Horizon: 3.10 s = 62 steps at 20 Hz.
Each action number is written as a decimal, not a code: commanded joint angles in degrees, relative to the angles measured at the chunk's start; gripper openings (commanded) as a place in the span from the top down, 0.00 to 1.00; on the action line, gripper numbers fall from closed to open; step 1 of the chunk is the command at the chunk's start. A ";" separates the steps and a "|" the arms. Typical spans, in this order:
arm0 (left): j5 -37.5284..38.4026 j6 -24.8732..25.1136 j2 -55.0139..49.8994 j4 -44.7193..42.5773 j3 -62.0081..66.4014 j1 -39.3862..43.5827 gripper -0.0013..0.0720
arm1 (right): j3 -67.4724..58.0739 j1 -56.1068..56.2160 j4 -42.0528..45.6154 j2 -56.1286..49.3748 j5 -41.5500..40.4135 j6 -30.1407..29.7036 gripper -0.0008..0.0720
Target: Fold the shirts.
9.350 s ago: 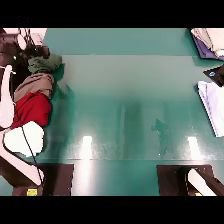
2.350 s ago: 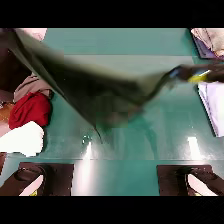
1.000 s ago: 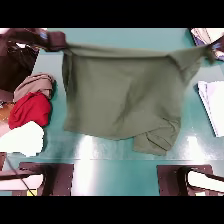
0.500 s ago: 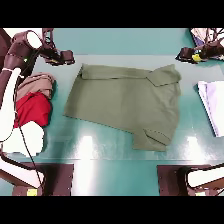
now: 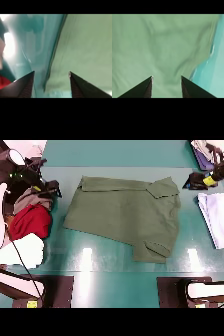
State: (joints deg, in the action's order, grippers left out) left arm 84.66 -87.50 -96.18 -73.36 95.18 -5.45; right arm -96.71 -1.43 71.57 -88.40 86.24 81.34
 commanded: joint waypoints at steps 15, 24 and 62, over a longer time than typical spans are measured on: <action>-10.32 12.87 6.12 14.10 -29.42 -2.03 0.30 | 33.97 -10.14 -11.89 25.97 -2.25 -4.52 0.57; -6.49 12.55 6.14 14.03 -29.16 -2.03 0.95 | 51.49 -23.76 -11.47 35.01 -2.69 -4.48 0.57; -22.53 6.40 42.64 18.47 23.28 -2.03 0.95 | -5.42 -15.28 -14.38 42.80 -26.16 -1.53 0.96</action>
State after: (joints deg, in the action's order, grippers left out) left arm 63.83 -79.48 -57.17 -57.39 112.90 -7.49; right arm -93.60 -16.69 57.23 -45.98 61.34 80.62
